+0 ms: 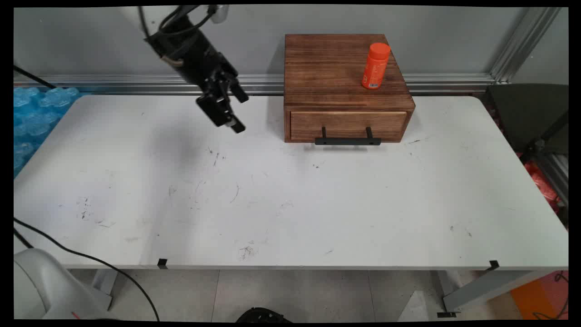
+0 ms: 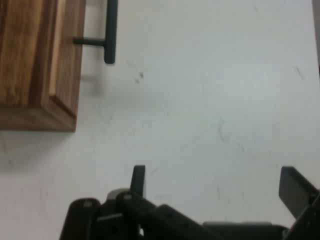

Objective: Open the drawer

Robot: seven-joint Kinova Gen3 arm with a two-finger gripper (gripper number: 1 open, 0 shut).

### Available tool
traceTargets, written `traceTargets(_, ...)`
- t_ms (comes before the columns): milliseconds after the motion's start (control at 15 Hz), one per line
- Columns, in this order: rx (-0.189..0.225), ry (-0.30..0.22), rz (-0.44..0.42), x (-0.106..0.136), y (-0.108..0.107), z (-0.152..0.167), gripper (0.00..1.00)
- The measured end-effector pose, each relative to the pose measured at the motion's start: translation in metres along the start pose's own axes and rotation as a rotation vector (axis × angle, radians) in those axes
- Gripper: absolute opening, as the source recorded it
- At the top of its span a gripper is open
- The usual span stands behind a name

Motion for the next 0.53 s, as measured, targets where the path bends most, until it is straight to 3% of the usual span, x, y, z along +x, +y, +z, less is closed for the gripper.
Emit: traceTargets(533, 0.047, 0.046, -0.018, 0.056, -0.013, 0.040, 1.00)
